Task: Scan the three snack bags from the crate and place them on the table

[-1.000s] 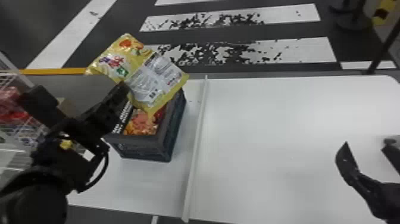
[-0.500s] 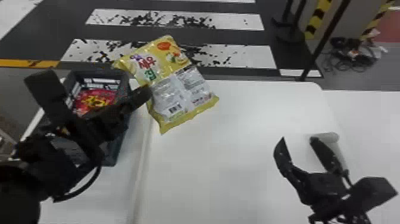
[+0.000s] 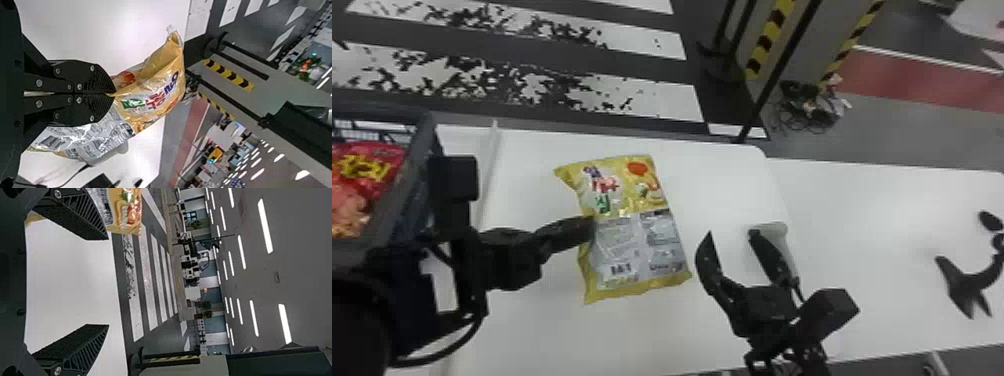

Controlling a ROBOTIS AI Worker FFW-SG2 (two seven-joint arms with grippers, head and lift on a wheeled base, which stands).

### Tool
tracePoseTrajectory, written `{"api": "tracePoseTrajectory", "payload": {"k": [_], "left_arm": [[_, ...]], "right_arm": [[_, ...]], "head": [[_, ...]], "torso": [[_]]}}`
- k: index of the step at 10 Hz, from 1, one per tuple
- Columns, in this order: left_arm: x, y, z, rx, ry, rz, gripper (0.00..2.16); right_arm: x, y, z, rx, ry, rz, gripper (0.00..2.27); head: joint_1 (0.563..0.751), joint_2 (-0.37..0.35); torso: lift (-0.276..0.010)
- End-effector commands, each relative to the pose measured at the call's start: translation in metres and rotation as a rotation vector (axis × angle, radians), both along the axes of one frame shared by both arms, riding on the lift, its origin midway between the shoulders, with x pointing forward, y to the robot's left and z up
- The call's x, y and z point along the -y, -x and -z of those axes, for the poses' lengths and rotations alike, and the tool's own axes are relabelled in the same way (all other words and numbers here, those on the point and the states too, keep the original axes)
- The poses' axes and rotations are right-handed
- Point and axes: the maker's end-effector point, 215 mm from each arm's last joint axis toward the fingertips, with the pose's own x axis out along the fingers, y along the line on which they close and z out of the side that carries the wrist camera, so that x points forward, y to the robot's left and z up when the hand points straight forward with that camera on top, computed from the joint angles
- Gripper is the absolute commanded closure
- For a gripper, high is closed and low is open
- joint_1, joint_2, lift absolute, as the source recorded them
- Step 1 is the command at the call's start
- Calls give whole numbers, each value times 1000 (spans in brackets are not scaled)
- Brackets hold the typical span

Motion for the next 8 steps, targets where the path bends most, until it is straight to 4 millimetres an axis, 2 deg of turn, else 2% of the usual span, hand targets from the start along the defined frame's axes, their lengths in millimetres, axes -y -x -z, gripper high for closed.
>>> {"api": "tracePoseTrajectory", "payload": {"k": [1,3,4,5,6,7,8], "left_arm": [[24,14,36,-48,-56,79,1872],[44,26,76,-113,-94,162,1872],[48,28,95,-126,-129,176,1872],[53,22,107,-90,-157,181,1757],[58,15,120,-52,-197,194,1349],[60,7,127,-9,-240,190,286],[62,3,127,15,-254,182,-2]], "right_arm": [[2,0,-1,1,1,5,87],[2,0,-1,1,0,6,87],[2,0,0,-1,0,6,87],[2,0,0,-1,1,5,87],[2,0,1,-4,1,5,87],[0,-1,0,-1,-1,1,87],[0,0,0,-2,-1,1,87]], "head": [[695,-314],[695,-350],[695,-350],[695,-350],[695,-350],[695,-350],[695,-350]], "torso": [[-62],[-62],[-62],[-62],[-62],[-62],[-62]]}}
